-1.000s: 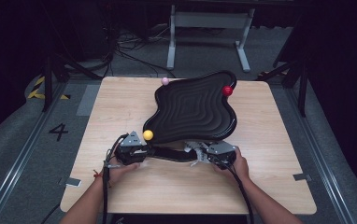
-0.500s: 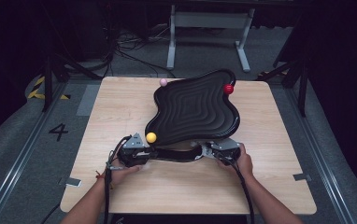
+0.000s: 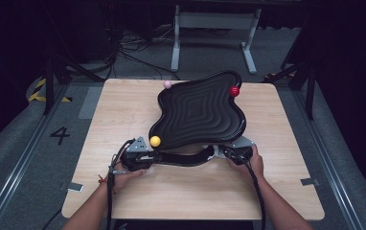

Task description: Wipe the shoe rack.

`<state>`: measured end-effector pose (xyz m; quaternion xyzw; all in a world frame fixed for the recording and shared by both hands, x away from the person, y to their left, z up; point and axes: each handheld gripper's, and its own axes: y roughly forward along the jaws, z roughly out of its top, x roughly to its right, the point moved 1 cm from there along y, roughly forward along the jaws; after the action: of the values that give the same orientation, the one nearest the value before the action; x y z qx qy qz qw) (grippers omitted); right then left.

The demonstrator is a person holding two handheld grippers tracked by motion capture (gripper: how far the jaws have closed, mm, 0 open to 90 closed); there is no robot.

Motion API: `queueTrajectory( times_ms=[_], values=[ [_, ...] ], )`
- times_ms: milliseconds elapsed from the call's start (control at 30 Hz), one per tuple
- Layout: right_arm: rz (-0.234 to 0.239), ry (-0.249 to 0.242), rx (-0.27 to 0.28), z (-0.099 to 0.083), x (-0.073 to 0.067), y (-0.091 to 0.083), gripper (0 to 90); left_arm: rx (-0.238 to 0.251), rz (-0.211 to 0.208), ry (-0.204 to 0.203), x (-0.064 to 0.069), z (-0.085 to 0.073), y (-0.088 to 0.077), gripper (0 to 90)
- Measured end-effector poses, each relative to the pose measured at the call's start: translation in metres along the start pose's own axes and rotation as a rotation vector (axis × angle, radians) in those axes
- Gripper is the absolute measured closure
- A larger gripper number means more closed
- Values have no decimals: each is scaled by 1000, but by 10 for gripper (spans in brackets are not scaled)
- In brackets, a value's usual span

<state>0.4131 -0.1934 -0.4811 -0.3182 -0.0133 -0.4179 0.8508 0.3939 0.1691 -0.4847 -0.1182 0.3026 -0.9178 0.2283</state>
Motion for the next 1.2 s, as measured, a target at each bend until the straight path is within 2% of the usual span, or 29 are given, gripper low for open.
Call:
queueTrajectory(
  times_ms=[167,300,467,633,767,833,1200],
  values=[
    [30,-5,27,-2,-6,-4,805,-1,1,-1,0,0,0,733],
    [74,-36,33,0,-20,-7,804,0,2,-2,0,0,0,732],
    [103,-82,24,4,-40,-7,805,0,3,-3,0,0,0,732],
    [137,-49,33,8,-48,-5,806,1,2,-7,1,0,0,732],
    [127,-87,31,14,-61,-4,807,0,-1,-8,2,0,0,732],
    [137,-109,34,16,-66,-4,807,-3,-2,-7,3,0,-1,732],
    [159,-143,33,26,-85,0,806,-1,-23,15,14,2,5,730]
  ],
)
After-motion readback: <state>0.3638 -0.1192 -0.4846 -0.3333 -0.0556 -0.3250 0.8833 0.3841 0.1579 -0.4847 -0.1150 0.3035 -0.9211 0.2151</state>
